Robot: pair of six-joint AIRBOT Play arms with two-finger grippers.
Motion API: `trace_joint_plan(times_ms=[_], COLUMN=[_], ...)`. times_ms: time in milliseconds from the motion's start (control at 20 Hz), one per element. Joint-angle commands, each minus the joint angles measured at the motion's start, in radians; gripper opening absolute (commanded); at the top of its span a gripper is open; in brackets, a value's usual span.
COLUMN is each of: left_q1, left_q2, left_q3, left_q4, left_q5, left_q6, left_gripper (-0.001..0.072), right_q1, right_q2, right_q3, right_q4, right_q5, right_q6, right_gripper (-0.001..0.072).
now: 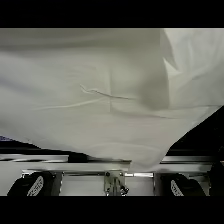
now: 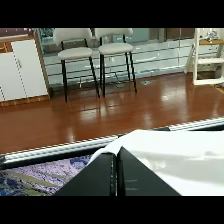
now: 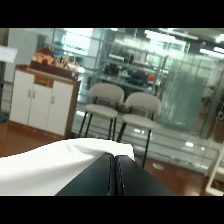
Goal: Fold the shirts.
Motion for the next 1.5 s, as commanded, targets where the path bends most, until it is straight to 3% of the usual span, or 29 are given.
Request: trace_joint_plan(times_ms=[0,650,850,1150,1300,1450], left_q1=[0.000,0.000,0.000,0.000,0.000,0.000], left_q2=[0.056,0.163,0.162,0.133,0.037,-0.144], left_q3=[0.001,-0.002,-0.087,-0.475,-0.614,-0.624], left_q4=[0.000,0.056,0.150,0.129,0.130,0.092], left_q5=[-0.003,-0.059,-0.161,-0.165,-0.069,0.031], left_q6=[-0.002,-0.064,-0.064,-0.058,-0.053,-0.053], left_gripper=[0.0027,0.0027,0.0027,0.0027,0.0027,0.0026], right_q1=[0.000,0.000,0.000,0.000,0.000,0.000], right_q2=[0.049,0.148,0.113,-0.160,-0.369,-0.582], right_q3=[0.001,0.001,0.001,0.001,0.001,0.001], right_q4=[0.000,-0.028,-0.138,-0.078,-0.066,0.011], right_q5=[0.026,0.008,-0.146,-0.519,-0.573,-0.524], right_q6=[0.000,0.039,0.126,0.180,0.226,0.227], right_gripper=[0.0047,0.0047,0.0047,0.0048,0.0048,0.0048])
